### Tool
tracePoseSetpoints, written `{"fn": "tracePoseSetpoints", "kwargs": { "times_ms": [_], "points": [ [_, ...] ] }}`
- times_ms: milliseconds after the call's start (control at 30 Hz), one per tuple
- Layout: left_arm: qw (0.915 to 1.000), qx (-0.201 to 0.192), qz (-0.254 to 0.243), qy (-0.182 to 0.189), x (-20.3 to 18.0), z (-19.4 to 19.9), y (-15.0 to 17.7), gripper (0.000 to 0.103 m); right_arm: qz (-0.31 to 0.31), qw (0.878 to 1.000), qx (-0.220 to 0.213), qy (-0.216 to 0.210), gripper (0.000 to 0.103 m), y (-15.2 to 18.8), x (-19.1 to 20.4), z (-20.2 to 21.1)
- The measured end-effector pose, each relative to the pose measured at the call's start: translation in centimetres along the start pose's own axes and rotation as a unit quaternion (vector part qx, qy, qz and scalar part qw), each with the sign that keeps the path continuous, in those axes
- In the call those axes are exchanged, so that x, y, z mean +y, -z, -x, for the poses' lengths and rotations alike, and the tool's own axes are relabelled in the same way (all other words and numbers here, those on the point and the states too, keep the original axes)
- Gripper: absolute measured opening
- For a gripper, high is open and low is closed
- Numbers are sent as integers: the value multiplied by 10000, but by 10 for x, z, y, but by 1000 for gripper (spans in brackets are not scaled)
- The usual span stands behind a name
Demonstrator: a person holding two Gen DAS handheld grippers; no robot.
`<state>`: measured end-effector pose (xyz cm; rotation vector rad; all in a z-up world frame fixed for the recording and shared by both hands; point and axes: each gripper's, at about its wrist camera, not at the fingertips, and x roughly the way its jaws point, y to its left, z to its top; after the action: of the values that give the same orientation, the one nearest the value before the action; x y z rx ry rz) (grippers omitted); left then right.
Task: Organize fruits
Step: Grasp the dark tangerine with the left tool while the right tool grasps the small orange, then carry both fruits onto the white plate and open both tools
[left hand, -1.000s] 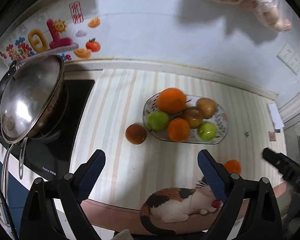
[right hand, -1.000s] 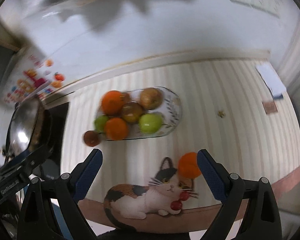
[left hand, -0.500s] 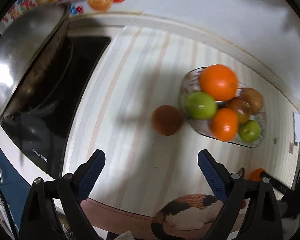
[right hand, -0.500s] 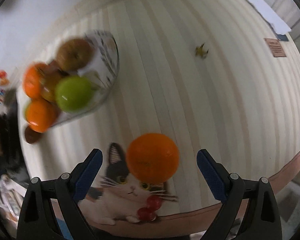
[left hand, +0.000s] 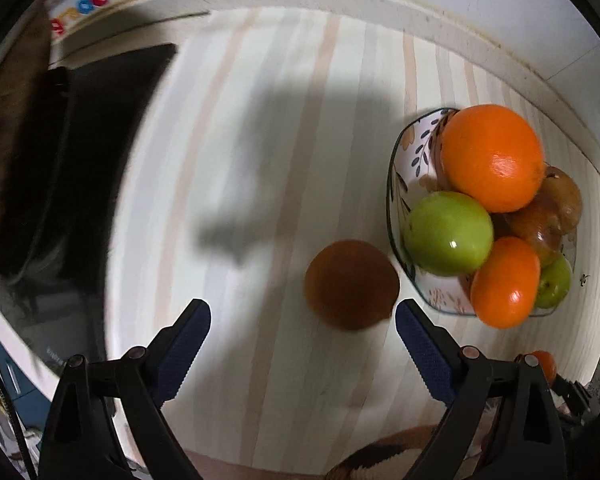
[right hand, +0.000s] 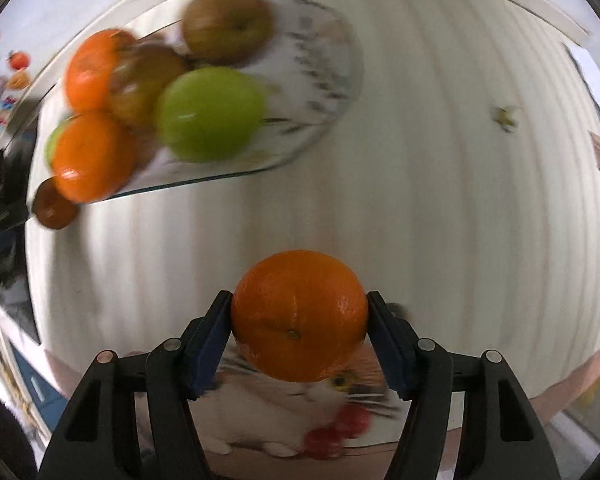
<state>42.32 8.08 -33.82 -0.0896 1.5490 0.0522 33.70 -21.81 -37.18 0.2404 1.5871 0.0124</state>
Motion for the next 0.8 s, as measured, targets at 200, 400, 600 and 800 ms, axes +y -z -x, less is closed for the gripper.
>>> {"fn": "tracePoseSetpoints", "kwargs": {
  "times_ms": [200,400,600,800],
  "points": [
    [9984,-35,68,558,0,-17,-10,74,317,9994,49,-144,68,-4,29,-5],
    [9977,-110,-28,668,-3,-12,-1,54,503,9984,141,-200,68,-4,64,-8],
    [9975,-71,-98,699,-2,4,42,53,558,9970,329,-423,68,-2,78,-10],
    [9948,272,-386,906,-24,-1,99,53,705,9956,479,-398,68,19,89,-21]
  ]
}}
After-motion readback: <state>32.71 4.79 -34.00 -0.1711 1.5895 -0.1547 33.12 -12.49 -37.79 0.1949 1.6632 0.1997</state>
